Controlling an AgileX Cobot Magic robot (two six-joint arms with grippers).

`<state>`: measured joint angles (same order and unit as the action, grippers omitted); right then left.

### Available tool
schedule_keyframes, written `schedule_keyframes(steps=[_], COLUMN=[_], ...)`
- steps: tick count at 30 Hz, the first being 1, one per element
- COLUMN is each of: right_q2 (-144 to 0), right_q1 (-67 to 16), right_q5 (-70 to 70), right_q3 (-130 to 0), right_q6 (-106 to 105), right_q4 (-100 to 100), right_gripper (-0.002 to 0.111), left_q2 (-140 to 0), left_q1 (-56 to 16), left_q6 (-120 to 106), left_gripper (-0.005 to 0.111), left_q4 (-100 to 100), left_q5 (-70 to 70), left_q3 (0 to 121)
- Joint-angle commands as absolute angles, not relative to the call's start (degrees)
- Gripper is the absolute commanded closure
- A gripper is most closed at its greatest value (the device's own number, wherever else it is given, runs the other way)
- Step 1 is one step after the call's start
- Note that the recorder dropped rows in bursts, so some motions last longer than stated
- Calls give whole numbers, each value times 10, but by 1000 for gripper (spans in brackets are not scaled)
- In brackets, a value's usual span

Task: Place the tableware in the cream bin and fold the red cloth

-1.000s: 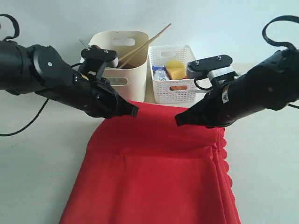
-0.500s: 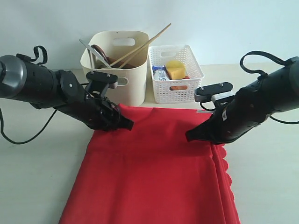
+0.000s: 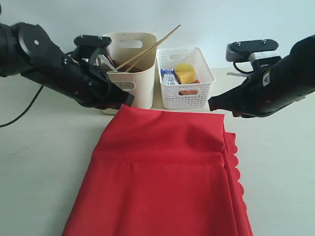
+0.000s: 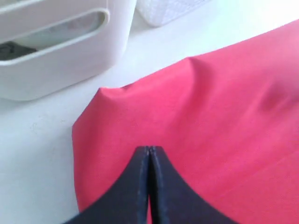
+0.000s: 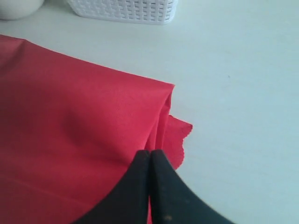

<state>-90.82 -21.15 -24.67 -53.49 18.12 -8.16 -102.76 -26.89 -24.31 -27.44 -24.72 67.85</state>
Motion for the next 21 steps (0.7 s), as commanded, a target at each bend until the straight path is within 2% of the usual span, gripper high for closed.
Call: schedule_keyframes(steps=[1,3,6,9,15,18,21], right_q2=[-858,-843,-830,-829,-829,-829,-829], right_q1=[-209,-209,-209,-209,-209,-209,-209], right_q5=[-315,-348,-398,-437,-425,-407,-368], right_q3=[-534,-534,-534,-527,-462,-428,-389], right_q6=[180,164,117,54,-36,-36,-36], right_q4=[-65,-49,4,83,183,185,195], right_gripper=[108,106,96,79,45,37,35], left_q2=[-955,-922,-865,-806,-693,-635,-580], left_q1=[-267,-267,-265,-257,-230,-208,-187], left_q6=[-233,-226,-200,-187,-156,-146,-146], left_gripper=[107,107,107,107,107,107,107], left_q4=[-268,-262,-244,-231,-192,-177,-165], left_q5=[-279,-290,-305,-336,-391,-420,-440], left_q3=[661,648,626,605,564,545,525])
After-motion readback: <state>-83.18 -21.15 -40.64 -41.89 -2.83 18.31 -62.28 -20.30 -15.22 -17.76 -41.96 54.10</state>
